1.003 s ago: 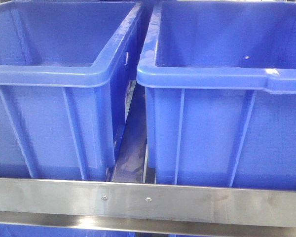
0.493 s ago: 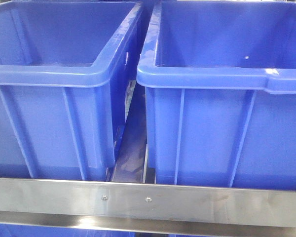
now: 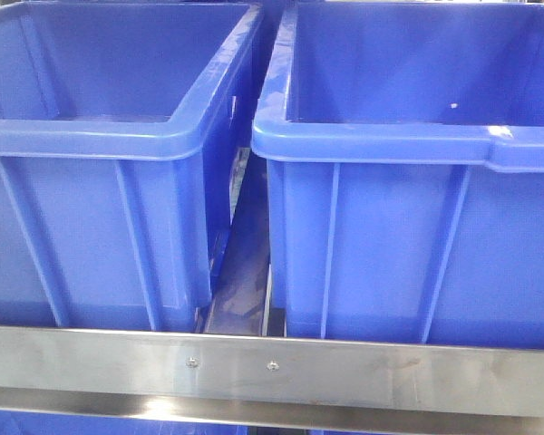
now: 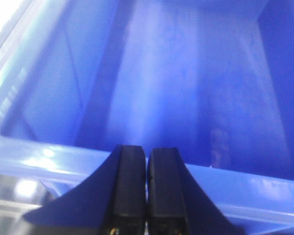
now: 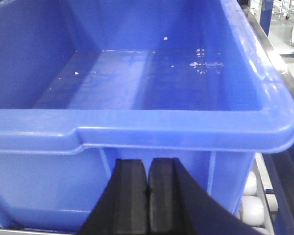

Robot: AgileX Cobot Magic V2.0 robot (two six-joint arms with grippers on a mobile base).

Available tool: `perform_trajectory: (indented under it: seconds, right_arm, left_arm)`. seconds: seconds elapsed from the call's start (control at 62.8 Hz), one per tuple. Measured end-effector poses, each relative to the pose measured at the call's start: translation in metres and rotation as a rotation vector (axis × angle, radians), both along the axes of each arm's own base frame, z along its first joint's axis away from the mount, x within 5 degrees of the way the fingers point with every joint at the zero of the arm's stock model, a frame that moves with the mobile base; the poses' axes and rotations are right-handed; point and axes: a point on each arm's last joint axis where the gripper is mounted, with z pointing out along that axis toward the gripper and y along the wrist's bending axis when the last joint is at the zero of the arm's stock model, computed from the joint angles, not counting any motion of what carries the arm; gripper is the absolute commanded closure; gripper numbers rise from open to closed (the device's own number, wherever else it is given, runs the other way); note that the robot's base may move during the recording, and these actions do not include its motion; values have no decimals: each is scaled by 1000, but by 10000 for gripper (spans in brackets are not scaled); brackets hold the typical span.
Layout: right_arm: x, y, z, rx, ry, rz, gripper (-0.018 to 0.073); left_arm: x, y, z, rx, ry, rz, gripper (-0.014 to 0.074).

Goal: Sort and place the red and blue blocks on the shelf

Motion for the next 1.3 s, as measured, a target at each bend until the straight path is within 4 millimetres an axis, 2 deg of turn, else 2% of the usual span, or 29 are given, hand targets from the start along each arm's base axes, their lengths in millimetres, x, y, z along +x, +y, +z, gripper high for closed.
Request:
perform_trajectory:
  seconds: [0.111,0.573,0.828,1.305]
  right_arm:
    - [0,0,0,0,0,0,510]
    - [0,0,0,0,0,0,510]
    - [0,0,0,0,0,0,510]
    - [0,0,0,0,0,0,510]
  left_arm:
    - [-10,2,-5,2,-32,-2,472]
    - [-45,3,-58,-51,-252,-38,472]
    - [-53,4,-83,-54,-267,-39,472]
    - [-59,4,-75,-78,-403,-51,472]
